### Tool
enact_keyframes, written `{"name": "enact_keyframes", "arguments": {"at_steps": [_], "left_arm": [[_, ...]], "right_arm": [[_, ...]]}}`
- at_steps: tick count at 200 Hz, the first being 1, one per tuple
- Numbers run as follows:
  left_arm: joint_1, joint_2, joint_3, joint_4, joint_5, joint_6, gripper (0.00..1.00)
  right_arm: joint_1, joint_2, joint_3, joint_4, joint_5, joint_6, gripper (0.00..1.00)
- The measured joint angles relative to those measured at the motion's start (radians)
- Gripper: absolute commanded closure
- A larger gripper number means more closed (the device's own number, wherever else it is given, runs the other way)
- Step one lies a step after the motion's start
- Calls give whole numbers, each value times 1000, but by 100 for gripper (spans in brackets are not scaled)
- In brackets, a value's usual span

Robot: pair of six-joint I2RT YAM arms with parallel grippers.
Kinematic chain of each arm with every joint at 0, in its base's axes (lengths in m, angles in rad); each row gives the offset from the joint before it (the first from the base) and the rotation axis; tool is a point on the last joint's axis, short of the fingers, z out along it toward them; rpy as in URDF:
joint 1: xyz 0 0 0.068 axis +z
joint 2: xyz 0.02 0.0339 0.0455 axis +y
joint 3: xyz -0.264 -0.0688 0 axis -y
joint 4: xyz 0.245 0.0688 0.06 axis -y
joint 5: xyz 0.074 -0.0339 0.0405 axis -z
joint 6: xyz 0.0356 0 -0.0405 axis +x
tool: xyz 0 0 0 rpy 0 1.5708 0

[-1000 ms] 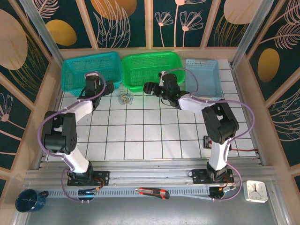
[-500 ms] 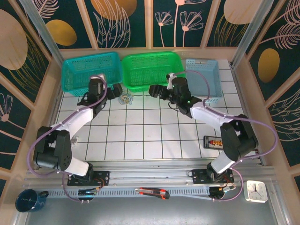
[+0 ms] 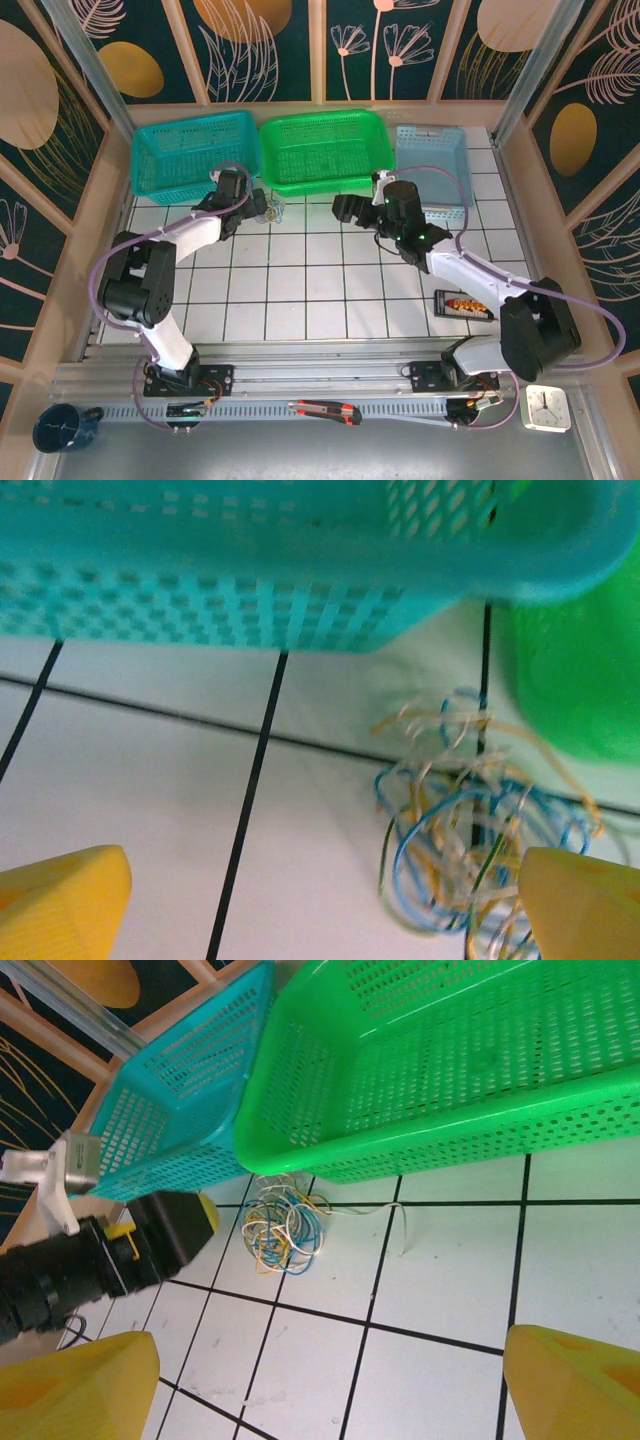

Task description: Untangle the cables

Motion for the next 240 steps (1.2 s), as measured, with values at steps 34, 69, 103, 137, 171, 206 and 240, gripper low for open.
{"name": "enact_keyframes", "arguments": {"at_steps": [34,69,103,137,171,206,240], "left_arm": [[0,85,110,-2,-15,-1,1],[0,132,134,-18,-26,-1,1],[0,144,129,-28,-29,-3,1],[0,161,129,-28,-29,-4,1],[0,214,132,-39,-29,-4,1],[1,227,132,-49,-27,-3,1],[1,226,132,-62,3,3,2]], "right_arm": [[0,-30,-16,-27,26,-4,11],[0,-65,-25,-55,52,-12,11],[0,-84,-25,-63,68,-23,11],[0,-84,-25,-72,71,-26,11],[0,-85,-25,-74,80,-26,11],[0,-91,-26,-78,95,-26,11],[0,-98,-26,-78,98,-26,11]]}}
